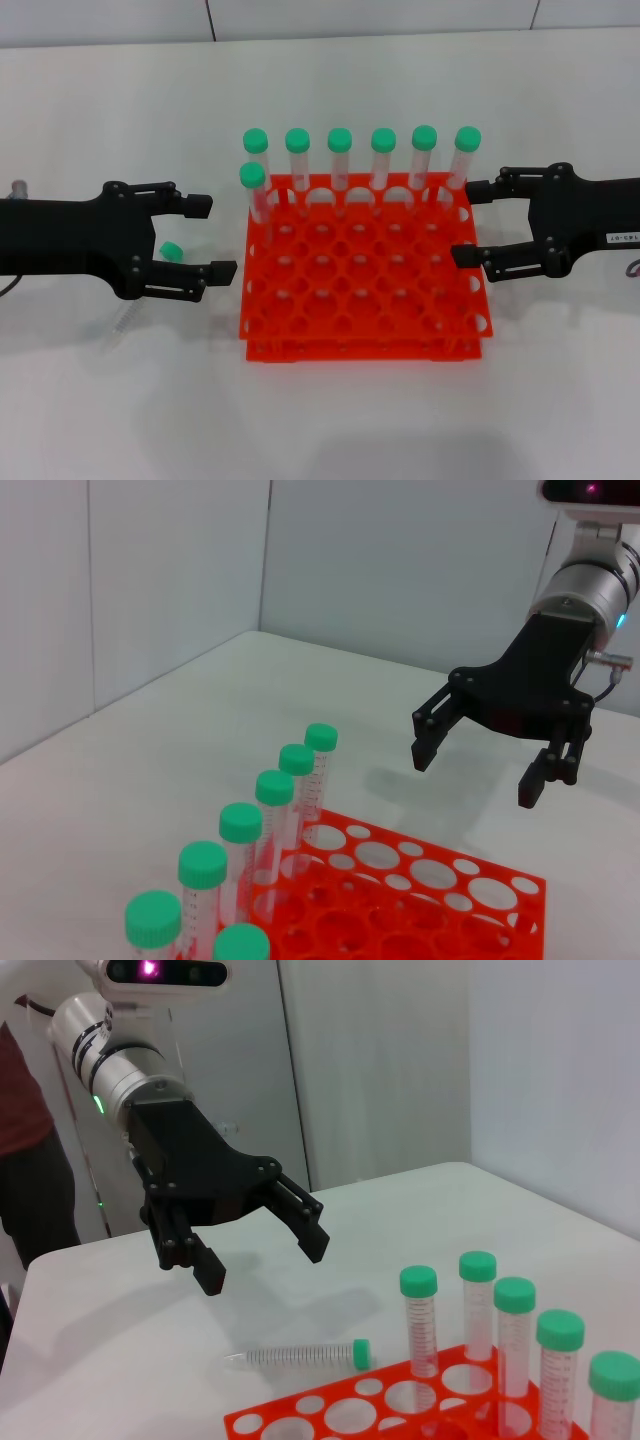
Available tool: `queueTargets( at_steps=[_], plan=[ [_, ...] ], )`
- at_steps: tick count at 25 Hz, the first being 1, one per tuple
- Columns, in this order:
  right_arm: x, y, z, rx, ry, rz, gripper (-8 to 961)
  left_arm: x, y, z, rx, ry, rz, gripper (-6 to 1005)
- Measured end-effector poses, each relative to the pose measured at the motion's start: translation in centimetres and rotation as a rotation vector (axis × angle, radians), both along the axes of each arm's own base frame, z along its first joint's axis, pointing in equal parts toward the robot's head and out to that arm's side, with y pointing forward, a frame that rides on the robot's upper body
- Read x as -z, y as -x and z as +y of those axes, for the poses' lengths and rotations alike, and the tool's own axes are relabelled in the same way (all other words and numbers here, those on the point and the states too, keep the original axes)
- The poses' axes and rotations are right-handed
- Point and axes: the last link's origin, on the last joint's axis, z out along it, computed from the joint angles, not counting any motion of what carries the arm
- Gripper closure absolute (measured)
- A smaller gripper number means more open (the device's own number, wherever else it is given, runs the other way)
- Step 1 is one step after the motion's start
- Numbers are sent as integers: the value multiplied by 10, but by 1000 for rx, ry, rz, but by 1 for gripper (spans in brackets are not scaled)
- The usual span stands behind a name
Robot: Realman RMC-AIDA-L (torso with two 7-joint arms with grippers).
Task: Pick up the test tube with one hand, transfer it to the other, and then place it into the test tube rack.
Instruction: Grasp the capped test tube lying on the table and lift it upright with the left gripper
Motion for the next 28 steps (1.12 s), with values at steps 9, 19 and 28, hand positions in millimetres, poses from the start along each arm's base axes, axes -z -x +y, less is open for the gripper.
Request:
queueTargets(
  at_steps=[9,19,28],
  plan=[
    [0,0,0,-1,1,0,146,2,-1,0,2,9,3,132],
    [0,1,0,-1,1,4,147,2,-1,0,0,7,4,133],
    [0,1,-1,-6,10,7,147,-9,8,1,-69,16,53,133]
  ],
)
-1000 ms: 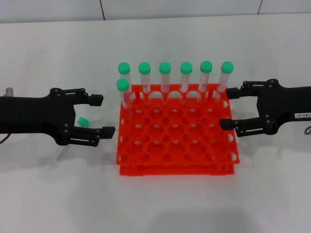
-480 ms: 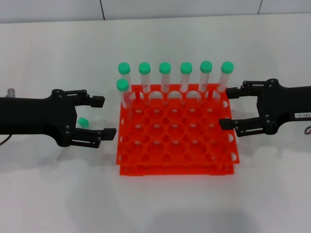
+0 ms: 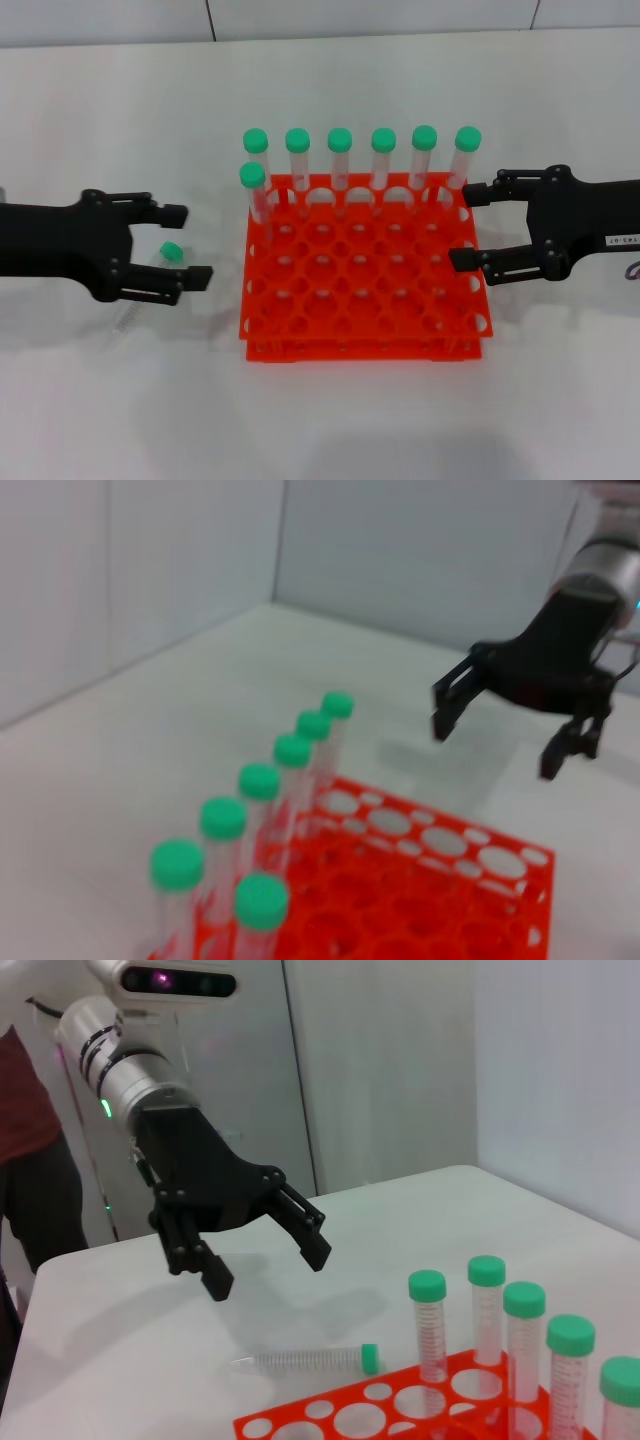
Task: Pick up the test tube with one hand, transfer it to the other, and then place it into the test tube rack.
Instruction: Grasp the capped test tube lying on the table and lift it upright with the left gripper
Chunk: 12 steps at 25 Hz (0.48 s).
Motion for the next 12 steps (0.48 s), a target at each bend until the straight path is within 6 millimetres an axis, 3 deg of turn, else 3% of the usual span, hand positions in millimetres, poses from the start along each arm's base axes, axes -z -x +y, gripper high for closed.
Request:
queueTargets(
  at_steps=[12],
  plan=[
    [3,6,0,-16,13,13,147,-15,13,16,-203,63,241,134]
  ],
)
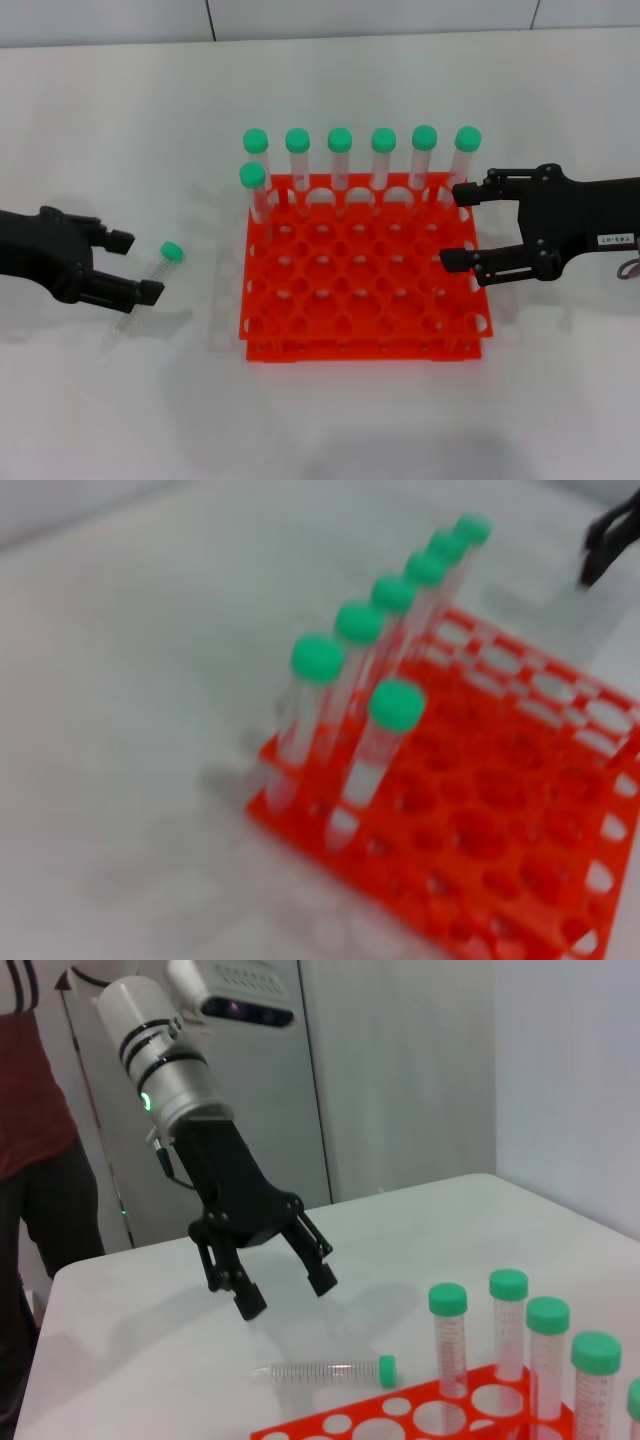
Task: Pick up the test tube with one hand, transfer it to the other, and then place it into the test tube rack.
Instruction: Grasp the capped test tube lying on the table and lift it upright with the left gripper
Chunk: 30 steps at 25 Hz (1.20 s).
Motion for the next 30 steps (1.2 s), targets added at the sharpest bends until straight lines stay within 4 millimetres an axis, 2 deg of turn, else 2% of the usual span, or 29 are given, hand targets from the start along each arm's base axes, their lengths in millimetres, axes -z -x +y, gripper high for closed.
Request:
queueTargets(
  at_steps=[14,30],
  plan=[
    [0,3,0,-2,-1,21,148,-2,7,6,-233,15,113,138],
    [0,6,1,-9,-4,29,148,0,12,14,-361,-9,204,138]
  ],
)
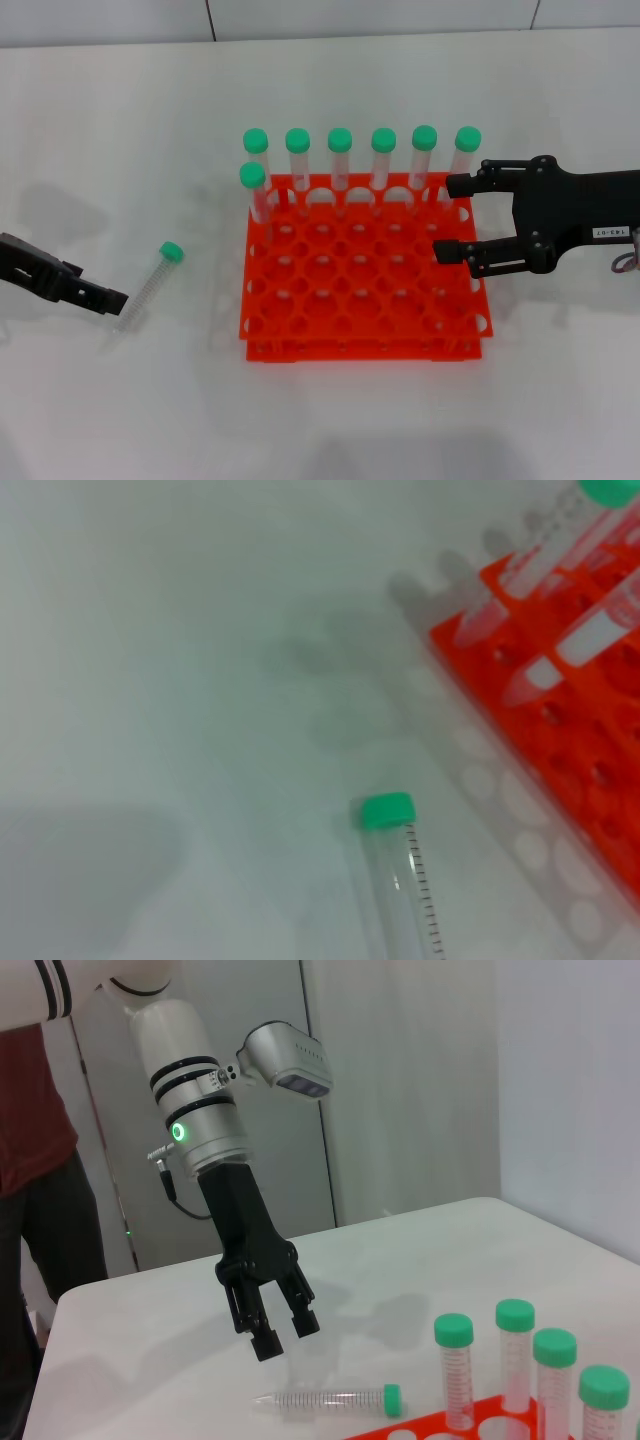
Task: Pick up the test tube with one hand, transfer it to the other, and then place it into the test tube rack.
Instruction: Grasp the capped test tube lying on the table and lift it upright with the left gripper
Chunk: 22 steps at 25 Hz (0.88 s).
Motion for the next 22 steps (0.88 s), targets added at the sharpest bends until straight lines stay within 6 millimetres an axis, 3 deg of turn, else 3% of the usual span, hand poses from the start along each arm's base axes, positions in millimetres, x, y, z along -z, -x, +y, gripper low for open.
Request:
queueTargets(
  at_steps=[22],
  plan=[
    [0,0,-1,-2,3,10,149,26,4,4,-22,40,27,137]
  ],
)
